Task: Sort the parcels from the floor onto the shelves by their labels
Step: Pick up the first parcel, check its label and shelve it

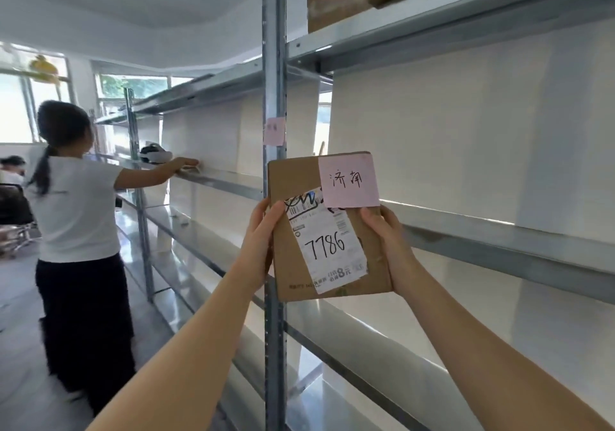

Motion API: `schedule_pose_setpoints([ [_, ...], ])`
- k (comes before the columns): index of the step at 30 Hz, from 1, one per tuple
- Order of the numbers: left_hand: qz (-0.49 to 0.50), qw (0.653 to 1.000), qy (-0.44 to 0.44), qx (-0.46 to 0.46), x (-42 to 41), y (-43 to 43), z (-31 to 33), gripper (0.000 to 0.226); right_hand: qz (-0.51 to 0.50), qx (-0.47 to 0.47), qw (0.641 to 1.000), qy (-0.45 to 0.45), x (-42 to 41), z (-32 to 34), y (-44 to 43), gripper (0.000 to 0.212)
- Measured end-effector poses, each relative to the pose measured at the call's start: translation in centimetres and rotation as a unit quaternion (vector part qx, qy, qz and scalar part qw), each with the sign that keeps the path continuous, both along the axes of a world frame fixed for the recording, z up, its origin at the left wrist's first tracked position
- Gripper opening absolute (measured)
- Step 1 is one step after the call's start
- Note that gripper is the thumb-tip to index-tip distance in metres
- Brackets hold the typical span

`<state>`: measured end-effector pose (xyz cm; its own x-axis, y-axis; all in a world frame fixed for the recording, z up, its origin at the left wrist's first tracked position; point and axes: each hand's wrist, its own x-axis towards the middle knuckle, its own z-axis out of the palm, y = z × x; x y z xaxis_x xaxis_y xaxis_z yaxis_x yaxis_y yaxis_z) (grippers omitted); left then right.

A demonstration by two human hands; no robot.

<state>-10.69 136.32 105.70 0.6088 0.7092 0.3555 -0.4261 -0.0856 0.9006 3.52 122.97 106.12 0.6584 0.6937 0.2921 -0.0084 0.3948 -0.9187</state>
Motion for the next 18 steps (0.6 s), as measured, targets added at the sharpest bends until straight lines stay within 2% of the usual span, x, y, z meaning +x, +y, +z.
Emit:
schedule_pose_setpoints([
  [8,-0.01,1.0,0.013,0.004,4.4,7.0,2.1,0.056,0.009,-0.018,0.999,-0.026,5.1,2.0,6.8,0.059],
  [11,-0.032,0.999,0.018,0.023,5.7,8.9,4.0,0.064,0.006,-0.041,0.998,-0.048,6.7,3.9,7.9,0.095],
  [12,-0.035,0.999,0.023,0.032,6.1,9.5,4.7,0.068,0.014,-0.051,0.997,-0.062,7.1,4.4,8.0,0.097],
  [13,-0.036,0.998,0.028,0.043,6.4,10.3,5.4,0.071,0.03,-0.058,0.995,-0.075,7.4,5.0,8.1,0.085],
  [14,-0.041,0.997,0.032,0.054,6.7,11.0,6.0,0.072,0.05,-0.069,0.993,-0.088,7.6,5.6,8.2,0.064],
  [16,-0.06,0.995,0.042,0.068,7.3,12.5,7.3,0.059,0.08,-0.089,0.988,-0.095,8.2,6.9,8.3,0.031],
  [18,-0.089,0.991,0.068,0.066,7.9,13.8,8.3,0.038,0.068,-0.118,0.987,-0.087,8.7,8.4,8.5,0.025],
])
